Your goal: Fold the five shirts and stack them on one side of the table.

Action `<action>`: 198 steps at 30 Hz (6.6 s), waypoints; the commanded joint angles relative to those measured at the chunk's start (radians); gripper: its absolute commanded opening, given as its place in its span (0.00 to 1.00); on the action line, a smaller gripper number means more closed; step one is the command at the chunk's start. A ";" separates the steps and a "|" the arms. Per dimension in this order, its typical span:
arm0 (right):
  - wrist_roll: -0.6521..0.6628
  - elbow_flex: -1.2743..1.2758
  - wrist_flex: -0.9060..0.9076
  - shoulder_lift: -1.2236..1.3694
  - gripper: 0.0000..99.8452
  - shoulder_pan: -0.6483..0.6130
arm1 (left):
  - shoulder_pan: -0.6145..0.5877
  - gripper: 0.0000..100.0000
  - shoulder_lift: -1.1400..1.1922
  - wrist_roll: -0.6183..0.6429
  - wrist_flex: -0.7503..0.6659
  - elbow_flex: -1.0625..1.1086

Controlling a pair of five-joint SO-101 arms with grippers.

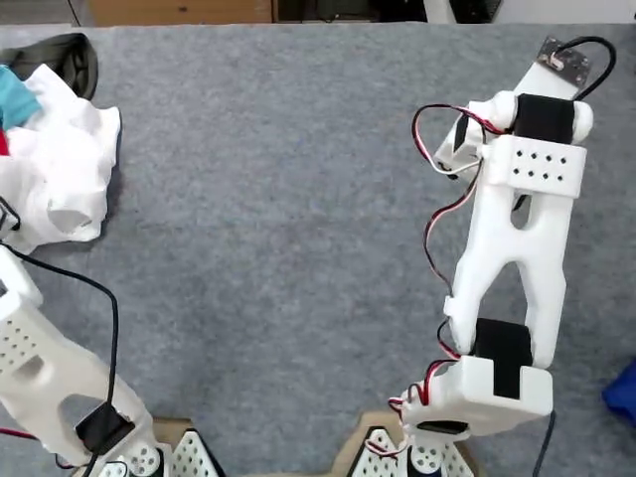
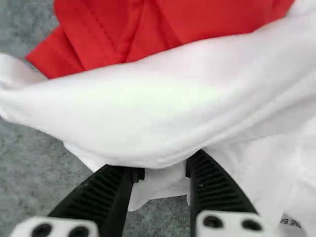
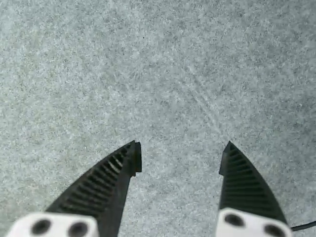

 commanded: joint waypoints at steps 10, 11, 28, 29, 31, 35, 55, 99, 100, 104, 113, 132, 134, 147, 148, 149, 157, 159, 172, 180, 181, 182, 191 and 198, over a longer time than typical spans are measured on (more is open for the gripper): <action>-0.009 0.002 -0.008 -0.061 0.27 -0.012 | 0.014 0.02 0.064 0.008 0.316 -0.324; -0.009 0.002 -0.008 -0.061 0.27 -0.012 | 0.014 0.02 0.062 0.008 0.353 -0.359; -0.009 0.004 -0.009 -0.061 0.27 -0.010 | 0.226 0.02 -0.134 0.083 0.692 -0.644; -0.009 0.004 -0.011 -0.061 0.27 -0.010 | 0.249 0.02 -0.168 0.084 0.692 -0.635; -0.009 0.004 -0.012 -0.061 0.27 -0.010 | 0.301 0.02 -0.234 0.118 0.692 -0.629; -0.009 0.004 -0.012 -0.061 0.27 0.005 | 0.396 0.02 -0.357 0.181 0.690 -0.658; -0.002 0.005 -0.012 -0.061 0.27 0.159 | 0.583 0.02 -0.447 0.402 0.692 -1.034; 0.000 -0.008 -0.149 -0.062 0.27 0.743 | 1.717 0.02 -0.446 0.399 0.588 -0.203; 0.002 -0.008 -0.152 -0.061 0.27 0.746 | 1.717 0.03 -0.446 0.399 0.583 -0.207; 0.068 -0.007 -0.157 -0.061 0.27 0.751 | 1.712 0.16 -0.446 0.399 0.585 -0.199; 0.143 -0.007 -0.149 -0.070 0.27 0.745 | 1.571 0.21 -0.456 0.400 0.614 -0.213; 0.267 -0.059 0.029 -0.062 0.27 0.087 | 0.829 0.21 -0.509 0.400 0.689 -0.230; 0.267 -0.061 0.029 -0.065 0.27 0.001 | 0.763 0.21 -0.492 0.400 0.689 -0.178; 0.126 -0.053 0.025 -0.033 0.27 -0.420 | 0.454 0.21 -0.314 0.344 0.689 -0.005; 0.101 -0.053 0.026 -0.018 0.27 -0.433 | 0.439 0.21 -0.302 0.313 0.689 0.000; 0.078 -0.053 0.026 0.002 0.27 -0.443 | 0.425 0.21 -0.291 0.288 0.689 0.008; -0.037 -0.061 0.025 0.185 0.27 -0.450 | 0.362 0.21 -0.252 0.180 0.689 0.048; -0.054 -0.061 0.025 0.211 0.27 -0.464 | 0.362 0.21 -0.251 0.158 0.689 0.048; -0.146 -0.065 -0.014 0.378 0.27 -0.533 | 0.370 0.21 -0.249 0.104 0.667 0.040; -0.152 -0.217 -0.014 0.470 0.27 -0.536 | 0.370 0.21 -0.249 0.104 0.666 0.044; -0.152 -0.240 -0.014 0.486 0.27 -0.536 | 0.370 0.21 -0.249 0.104 0.666 0.046; -0.152 -0.260 -0.014 0.503 0.27 -0.535 | 0.370 0.21 -0.249 0.104 0.666 0.048; -0.152 -0.314 -0.011 0.616 0.27 -0.535 | 0.370 0.21 -0.249 0.104 0.667 0.049; -0.150 -0.314 -0.012 0.621 0.27 -0.518 | 0.370 0.21 -0.249 0.104 0.667 0.049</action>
